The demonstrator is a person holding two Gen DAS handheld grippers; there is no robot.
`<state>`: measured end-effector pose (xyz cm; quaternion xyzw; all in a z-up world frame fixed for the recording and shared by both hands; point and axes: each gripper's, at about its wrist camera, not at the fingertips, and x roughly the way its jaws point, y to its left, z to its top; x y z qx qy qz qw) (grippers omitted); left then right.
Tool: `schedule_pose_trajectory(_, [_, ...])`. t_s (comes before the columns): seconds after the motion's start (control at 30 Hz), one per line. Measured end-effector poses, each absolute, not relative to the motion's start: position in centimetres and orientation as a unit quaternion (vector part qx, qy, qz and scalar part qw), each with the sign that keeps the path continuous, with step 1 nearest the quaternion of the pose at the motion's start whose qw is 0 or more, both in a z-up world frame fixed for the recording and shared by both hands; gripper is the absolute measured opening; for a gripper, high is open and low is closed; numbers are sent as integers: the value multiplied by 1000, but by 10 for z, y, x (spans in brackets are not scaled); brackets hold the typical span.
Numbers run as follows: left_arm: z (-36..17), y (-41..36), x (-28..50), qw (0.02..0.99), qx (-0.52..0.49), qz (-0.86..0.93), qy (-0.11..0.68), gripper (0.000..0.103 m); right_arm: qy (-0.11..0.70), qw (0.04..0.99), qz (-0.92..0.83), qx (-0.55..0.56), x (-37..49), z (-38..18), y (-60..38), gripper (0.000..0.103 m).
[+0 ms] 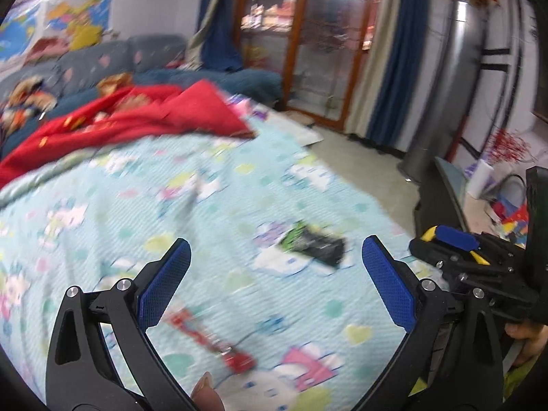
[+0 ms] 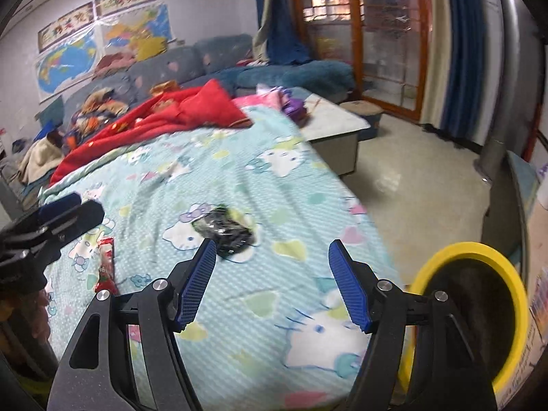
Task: Collect trash
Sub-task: 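Move both open tools back to the remaining wrappers on the bed, then grasp the red candy wrapper with left tool while right tool grasps black snack bag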
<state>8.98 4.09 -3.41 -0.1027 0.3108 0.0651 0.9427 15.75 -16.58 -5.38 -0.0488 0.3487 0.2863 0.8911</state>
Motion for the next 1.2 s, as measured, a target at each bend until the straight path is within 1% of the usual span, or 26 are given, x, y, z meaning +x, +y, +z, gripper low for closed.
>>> schedule_pose_trajectory(0.13, [-47,67,83,930,-131,89,333,92,370,875,306,-65,169,-66,-139,66])
schedule_pose_trajectory(0.23, [-59,79,79,920,-152,96,348,90,372,869,316,-85,175,-74,-122,66])
schedule_pose_trajectory(0.47, [-93,91,78,889,-198,87,403,69,382,853,331,-133,194,-93,-87,66])
schedule_pose_trajectory(0.57, [-105,92,80,880,-210,84,418,64,393,843,337,-147,200,-102,-75,65])
schedule_pose_trajectory(0.63, [-107,92,80,879,-212,83,419,62,402,838,337,-153,205,-109,-68,62])
schedule_pose_trajectory(0.67, [-107,92,80,879,-213,81,419,61,408,834,339,-155,207,-113,-65,57])
schedule_pose_trajectory(0.7, [-108,92,80,879,-213,81,418,57,413,831,338,-156,208,-116,-62,54])
schedule_pose_trajectory(0.73, [-108,92,79,879,-213,81,418,55,414,831,336,-156,208,-119,-61,53])
schedule_pose_trajectory(0.8, [-110,94,80,880,-210,83,417,40,407,835,338,-153,207,-121,-61,47])
schedule_pose_trajectory(0.83, [-111,94,81,880,-210,84,417,35,406,835,339,-150,206,-120,-62,45])
schedule_pose_trajectory(0.87, [-111,94,81,881,-209,83,417,26,405,837,339,-146,205,-120,-64,42])
schedule_pose_trajectory(0.9, [-112,95,83,880,-208,84,418,22,405,838,339,-141,205,-120,-66,40])
schedule_pose_trajectory(0.97, [-112,96,83,881,-208,80,417,19,405,838,340,-132,204,-120,-71,36])
schedule_pose_trajectory(1.0, [-112,96,83,881,-209,76,416,16,405,839,340,-129,203,-119,-72,35])
schedule_pose_trajectory(1.17, [-109,91,87,886,-211,46,411,10,404,842,340,-111,193,-114,-86,34])
schedule_pose_trajectory(1.2, [-107,89,88,887,-210,41,409,7,404,843,340,-105,191,-112,-89,34])
